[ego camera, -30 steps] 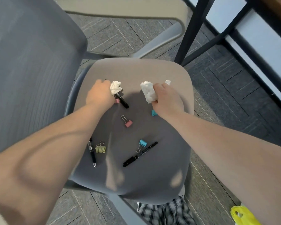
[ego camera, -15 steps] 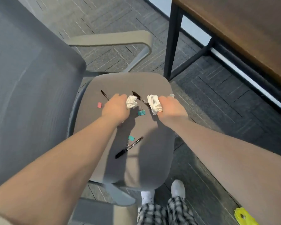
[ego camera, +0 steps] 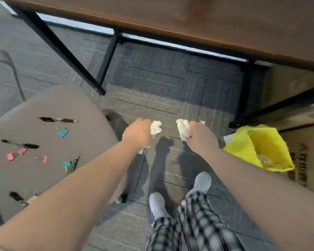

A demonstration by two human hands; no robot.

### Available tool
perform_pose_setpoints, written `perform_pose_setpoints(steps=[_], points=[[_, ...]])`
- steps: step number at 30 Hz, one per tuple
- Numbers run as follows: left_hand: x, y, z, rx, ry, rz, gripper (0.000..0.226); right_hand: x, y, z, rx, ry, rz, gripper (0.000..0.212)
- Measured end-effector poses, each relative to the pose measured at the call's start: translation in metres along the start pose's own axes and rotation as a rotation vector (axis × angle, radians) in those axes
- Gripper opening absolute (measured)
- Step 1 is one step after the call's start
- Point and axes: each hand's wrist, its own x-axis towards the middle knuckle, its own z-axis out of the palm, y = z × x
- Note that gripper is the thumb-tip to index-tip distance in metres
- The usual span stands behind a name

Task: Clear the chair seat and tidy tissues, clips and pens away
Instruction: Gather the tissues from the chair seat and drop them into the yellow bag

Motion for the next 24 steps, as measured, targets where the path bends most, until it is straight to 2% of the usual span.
perform_pose_setpoints(steps=[8, 13, 17, 20, 24], points=[[0.019, 0.18, 0.08, 0.075, -0.155, 0.208, 0.029, -0.049, 0.181, -0.011, 0.184, 0.099, 0.328, 0.023], [0.038, 0.289, 0.13, 0.09, -0.22, 0.25, 0.032, -0.06, 0.294, -0.011, 0.274, 0.11, 0.442, 0.023], [0.054, 0.364, 0.171, 0.057, -0.228, 0.256, 0.03, -0.061, 0.376, -0.01, 0.375, 0.05, 0.499, 0.027], [0.069, 0.41, 0.201, 0.06, -0.248, 0.24, 0.034, -0.062, 0.422, -0.013, 0.47, 0.067, 0.595, 0.03], [0.091, 0.459, 0.239, 0.043, -0.248, 0.247, 0.038, -0.055, 0.47, -0.011, 0.572, 0.106, 0.618, 0.028]])
